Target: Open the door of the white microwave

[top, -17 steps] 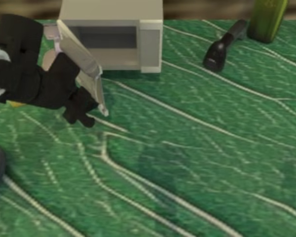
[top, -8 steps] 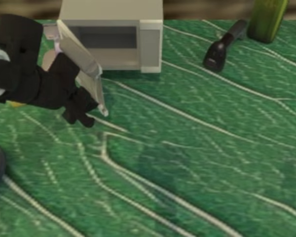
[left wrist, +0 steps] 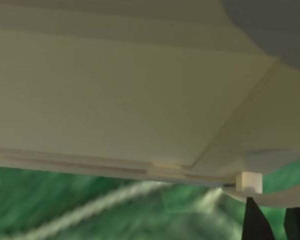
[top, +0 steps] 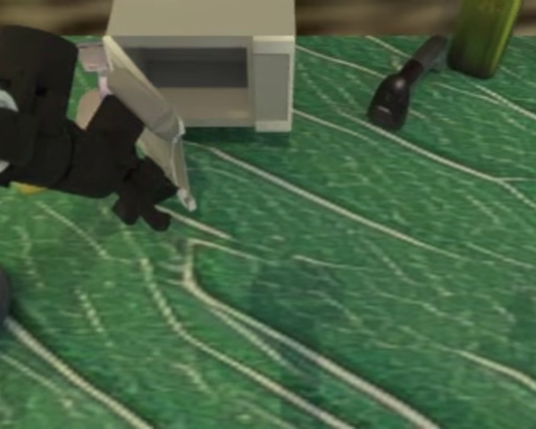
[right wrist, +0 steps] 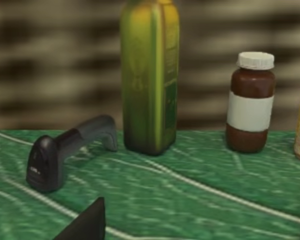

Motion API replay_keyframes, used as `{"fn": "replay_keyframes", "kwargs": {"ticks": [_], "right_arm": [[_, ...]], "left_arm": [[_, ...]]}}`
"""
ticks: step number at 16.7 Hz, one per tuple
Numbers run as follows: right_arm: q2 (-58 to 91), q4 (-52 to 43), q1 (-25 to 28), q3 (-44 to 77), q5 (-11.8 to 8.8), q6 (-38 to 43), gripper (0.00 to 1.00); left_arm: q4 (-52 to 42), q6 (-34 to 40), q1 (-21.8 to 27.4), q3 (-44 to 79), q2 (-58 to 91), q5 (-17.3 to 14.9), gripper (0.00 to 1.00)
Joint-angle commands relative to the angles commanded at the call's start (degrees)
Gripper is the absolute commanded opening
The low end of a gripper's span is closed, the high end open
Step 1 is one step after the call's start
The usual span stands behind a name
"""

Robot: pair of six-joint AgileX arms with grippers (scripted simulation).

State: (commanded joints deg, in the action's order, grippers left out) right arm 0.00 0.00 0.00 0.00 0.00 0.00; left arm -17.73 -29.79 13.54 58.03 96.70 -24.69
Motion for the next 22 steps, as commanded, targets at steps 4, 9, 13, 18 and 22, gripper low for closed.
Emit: {"fn": "replay_keyframes", "kwargs": {"ticks": [4,9,13,18,22], "right_arm": [[0.0,0.0,0.0,0.0,0.0,0.0,1.00],[0.0,0.0,0.0,0.0,0.0,0.0,1.00],[0.0,0.0,0.0,0.0,0.0,0.0,1.00],[0.0,0.0,0.0,0.0,0.0,0.0,1.00],[0.0,0.0,0.0,0.0,0.0,0.0,1.00]], "left_arm": [[0.0,0.0,0.0,0.0,0.0,0.0,0.00],[-0.2,0.0,0.2,-0.3,0.0,-0.4,0.00],[-1.3,-2.7,-1.0,0.3,0.0,-1.8,0.00],[-2.2,-4.3,-1.8,0.5,0.1,-2.5,0.00],[-2.2,-4.3,-1.8,0.5,0.1,-2.5,0.00]]}}
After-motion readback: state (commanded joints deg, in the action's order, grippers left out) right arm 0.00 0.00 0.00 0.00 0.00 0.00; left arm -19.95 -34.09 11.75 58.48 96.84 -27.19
